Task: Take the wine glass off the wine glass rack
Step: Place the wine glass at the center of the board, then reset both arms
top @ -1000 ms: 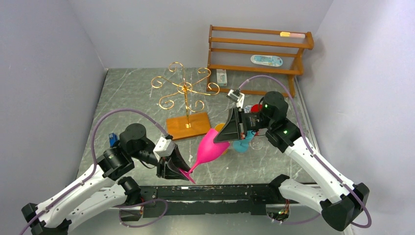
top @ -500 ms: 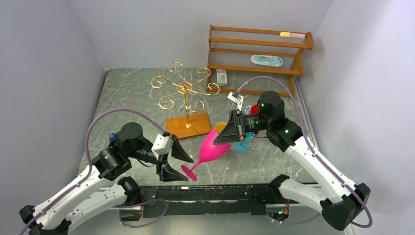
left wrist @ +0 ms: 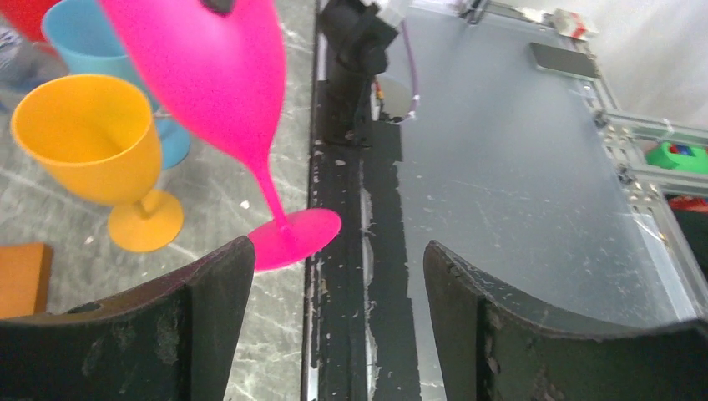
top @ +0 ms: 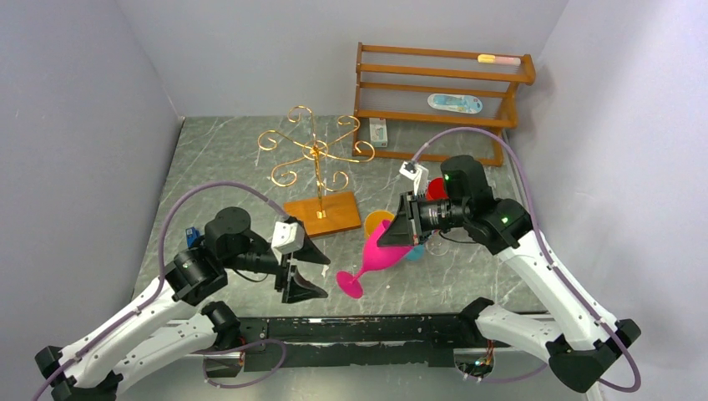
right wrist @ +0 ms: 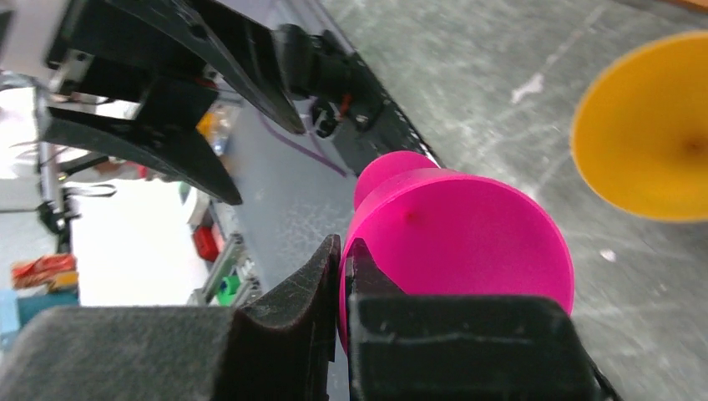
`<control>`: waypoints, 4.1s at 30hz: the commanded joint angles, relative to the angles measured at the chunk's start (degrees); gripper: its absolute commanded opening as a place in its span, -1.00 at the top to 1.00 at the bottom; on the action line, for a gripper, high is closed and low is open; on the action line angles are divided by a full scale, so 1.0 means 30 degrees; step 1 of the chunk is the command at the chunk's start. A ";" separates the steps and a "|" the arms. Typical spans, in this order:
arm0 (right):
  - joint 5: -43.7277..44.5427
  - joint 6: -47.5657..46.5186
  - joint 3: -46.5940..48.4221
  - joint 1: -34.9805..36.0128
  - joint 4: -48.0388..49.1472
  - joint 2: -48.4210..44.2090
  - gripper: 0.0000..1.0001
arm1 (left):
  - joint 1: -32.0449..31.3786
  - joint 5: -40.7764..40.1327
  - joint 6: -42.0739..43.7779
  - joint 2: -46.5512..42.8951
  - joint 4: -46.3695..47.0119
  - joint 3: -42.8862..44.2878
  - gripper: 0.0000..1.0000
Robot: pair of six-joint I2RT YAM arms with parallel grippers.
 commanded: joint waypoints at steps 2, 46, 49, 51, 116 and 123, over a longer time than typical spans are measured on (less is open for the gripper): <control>0.4613 -0.1311 0.0230 0.0846 -0.2128 -0.1531 1.00 | 0.0070 -0.3256 -0.0241 -0.0079 0.0015 0.0554 -0.57; 2.5476 0.4245 -0.4429 1.6109 -0.1675 -0.0542 1.00 | 0.0067 -1.6428 -0.3099 -0.3661 -0.1228 0.0382 -0.94; 2.5841 0.4328 -0.4435 1.6070 -0.1912 -0.0066 1.00 | 0.0072 -1.6367 -0.3070 -0.3580 -0.1180 0.0459 -0.94; 2.6163 0.4504 -0.4395 1.6071 -0.2088 0.0324 1.00 | 0.0074 -1.6229 -0.3055 -0.3504 -0.1125 0.0474 -0.94; 2.0852 0.1981 -0.1344 1.1013 -0.2785 0.1447 0.44 | 0.0093 -1.7940 -0.3622 -0.2884 -0.3085 0.1442 -0.94; 2.2337 0.2311 -0.1008 1.0985 -0.2139 -0.0790 0.03 | 0.0072 -2.1706 -0.5000 -0.2902 -0.4048 0.1853 -0.94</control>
